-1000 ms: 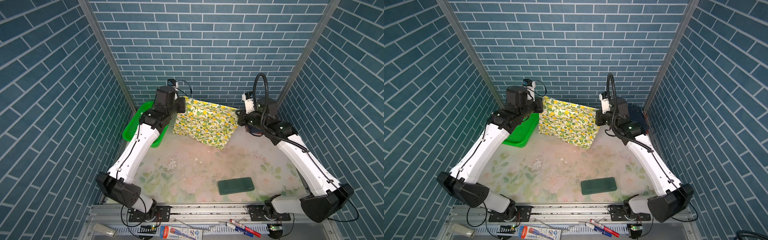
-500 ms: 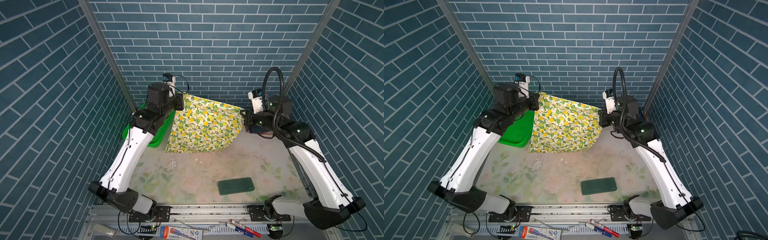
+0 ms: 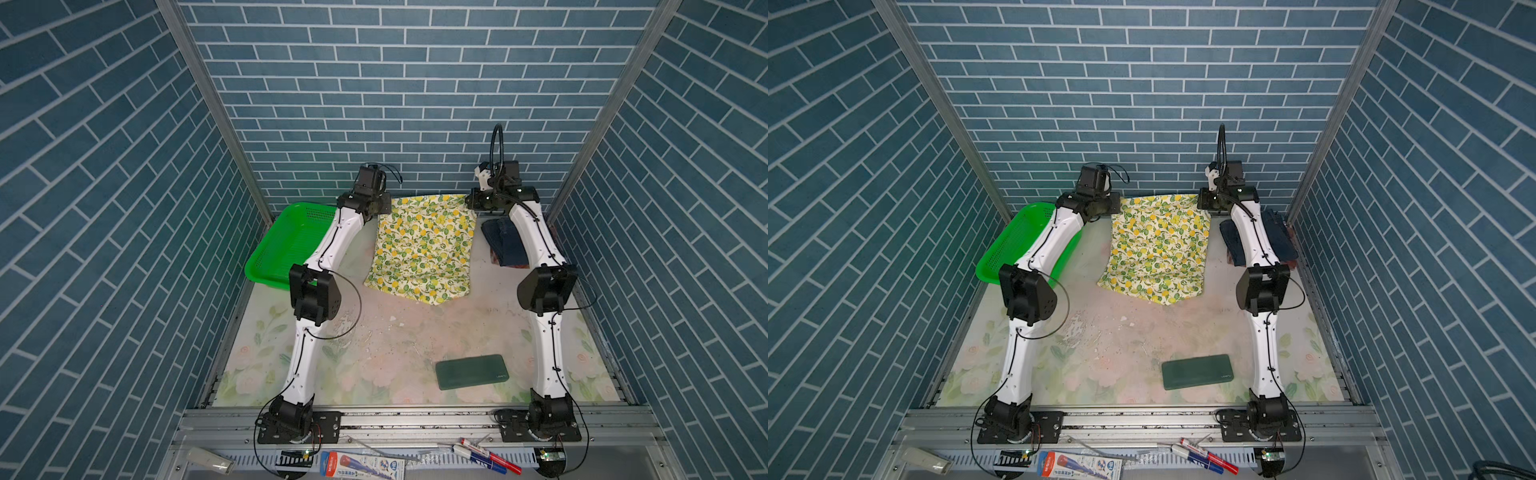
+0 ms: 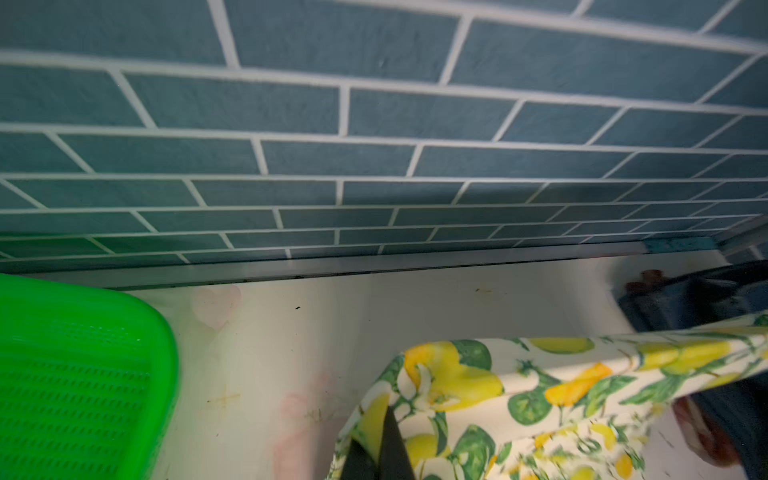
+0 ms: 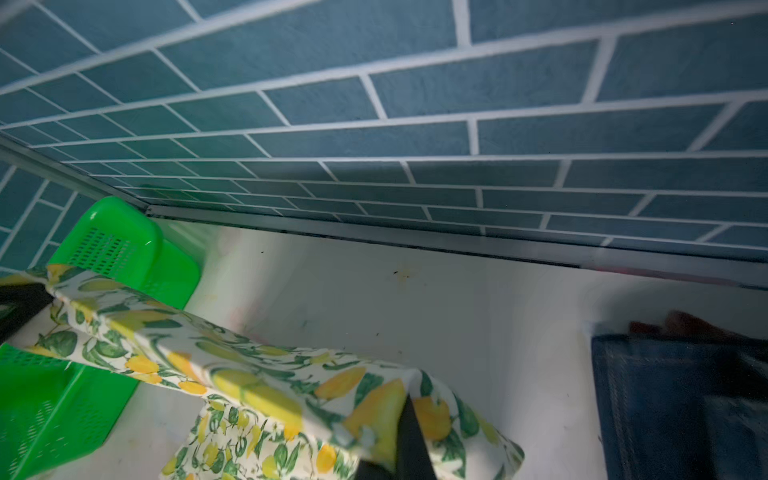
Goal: Fold and stack the skirts
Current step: 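Lift the skirt by two corners with both grippers and stretch it open, then lay the stretched skirt flat on the table with both grippers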
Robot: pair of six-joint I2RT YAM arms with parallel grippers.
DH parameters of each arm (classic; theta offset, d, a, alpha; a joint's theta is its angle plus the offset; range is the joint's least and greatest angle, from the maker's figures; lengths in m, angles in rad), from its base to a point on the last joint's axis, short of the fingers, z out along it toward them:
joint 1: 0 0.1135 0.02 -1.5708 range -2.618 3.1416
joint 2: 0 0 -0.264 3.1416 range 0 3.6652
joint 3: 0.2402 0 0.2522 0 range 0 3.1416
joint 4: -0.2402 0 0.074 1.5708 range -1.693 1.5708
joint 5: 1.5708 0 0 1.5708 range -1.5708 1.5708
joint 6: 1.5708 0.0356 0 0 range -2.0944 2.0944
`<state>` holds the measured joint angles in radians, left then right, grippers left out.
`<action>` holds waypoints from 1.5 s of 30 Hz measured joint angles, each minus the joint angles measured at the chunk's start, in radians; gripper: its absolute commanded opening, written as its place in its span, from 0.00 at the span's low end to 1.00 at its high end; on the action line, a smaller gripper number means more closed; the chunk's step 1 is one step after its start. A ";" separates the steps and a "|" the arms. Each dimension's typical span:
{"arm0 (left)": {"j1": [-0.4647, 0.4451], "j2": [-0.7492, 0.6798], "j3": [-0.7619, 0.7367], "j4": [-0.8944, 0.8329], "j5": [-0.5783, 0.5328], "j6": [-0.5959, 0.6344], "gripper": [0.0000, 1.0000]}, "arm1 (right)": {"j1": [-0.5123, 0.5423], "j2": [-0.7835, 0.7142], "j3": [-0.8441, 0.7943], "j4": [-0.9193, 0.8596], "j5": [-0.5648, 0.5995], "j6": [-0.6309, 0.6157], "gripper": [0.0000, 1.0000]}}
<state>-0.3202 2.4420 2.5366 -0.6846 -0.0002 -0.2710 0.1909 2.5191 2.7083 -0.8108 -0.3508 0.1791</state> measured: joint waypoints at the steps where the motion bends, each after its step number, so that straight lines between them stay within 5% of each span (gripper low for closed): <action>1: 0.007 0.034 0.029 -0.007 0.005 -0.007 0.00 | 0.001 0.018 0.003 0.000 -0.002 -0.002 0.00; 8: 0.028 -0.003 -0.059 0.041 0.041 -0.033 0.00 | 0.013 -0.182 -0.352 0.209 -0.016 -0.005 0.00; 18: 0.021 -0.524 -0.631 0.303 0.098 -0.061 0.00 | 0.043 -0.649 -0.709 0.367 -0.032 -0.034 0.00; 27: 0.004 -0.963 -0.946 0.393 0.107 -0.067 0.00 | 0.093 -1.000 -0.910 0.366 -0.061 -0.063 0.00; 36: -0.103 -1.215 -1.000 0.372 0.068 -0.035 0.00 | 0.106 -1.219 -0.879 0.248 -0.079 -0.076 0.00; 45: -0.114 -1.096 -0.986 0.413 0.011 -0.031 0.00 | 0.060 -0.866 -0.488 0.110 -0.115 -0.076 0.00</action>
<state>-0.4343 1.3457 1.5505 -0.2718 0.0105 -0.3023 0.2508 1.6535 2.2204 -0.7010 -0.4656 0.1036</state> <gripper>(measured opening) 0.057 0.044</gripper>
